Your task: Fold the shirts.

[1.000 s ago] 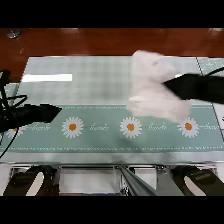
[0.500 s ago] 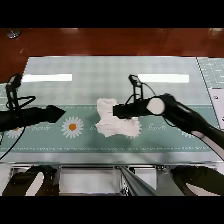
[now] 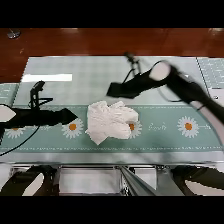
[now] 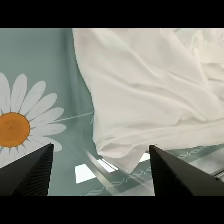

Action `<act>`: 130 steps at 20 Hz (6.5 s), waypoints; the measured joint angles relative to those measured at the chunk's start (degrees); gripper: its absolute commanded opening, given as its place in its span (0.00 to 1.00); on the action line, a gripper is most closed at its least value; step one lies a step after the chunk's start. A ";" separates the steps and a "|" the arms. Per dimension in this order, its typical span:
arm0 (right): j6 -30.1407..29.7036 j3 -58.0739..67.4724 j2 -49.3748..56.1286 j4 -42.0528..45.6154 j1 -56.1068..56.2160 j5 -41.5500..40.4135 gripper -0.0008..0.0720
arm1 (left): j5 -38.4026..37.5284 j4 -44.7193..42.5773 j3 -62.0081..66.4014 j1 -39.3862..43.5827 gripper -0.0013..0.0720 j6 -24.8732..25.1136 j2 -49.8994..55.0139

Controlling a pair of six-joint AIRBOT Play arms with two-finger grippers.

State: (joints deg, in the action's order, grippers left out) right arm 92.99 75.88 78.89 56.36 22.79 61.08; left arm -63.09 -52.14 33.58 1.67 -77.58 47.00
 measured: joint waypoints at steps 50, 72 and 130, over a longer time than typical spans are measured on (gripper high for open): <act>-3.50 36.79 -16.20 9.75 -15.23 9.31 0.06 | 0.20 14.56 60.74 -12.44 0.05 5.60 10.38; 5.90 -25.88 -47.25 13.57 -15.54 14.38 0.06 | 0.26 -8.96 35.34 -12.00 0.05 -2.62 -3.80; -14.95 0.94 -20.92 -12.79 -34.67 5.35 0.06 | -2.32 26.10 35.26 -13.53 0.05 12.46 8.41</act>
State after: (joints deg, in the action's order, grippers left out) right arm 78.04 76.82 57.98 43.57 -11.88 66.43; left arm -65.41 -26.04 68.84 -11.86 -65.12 55.42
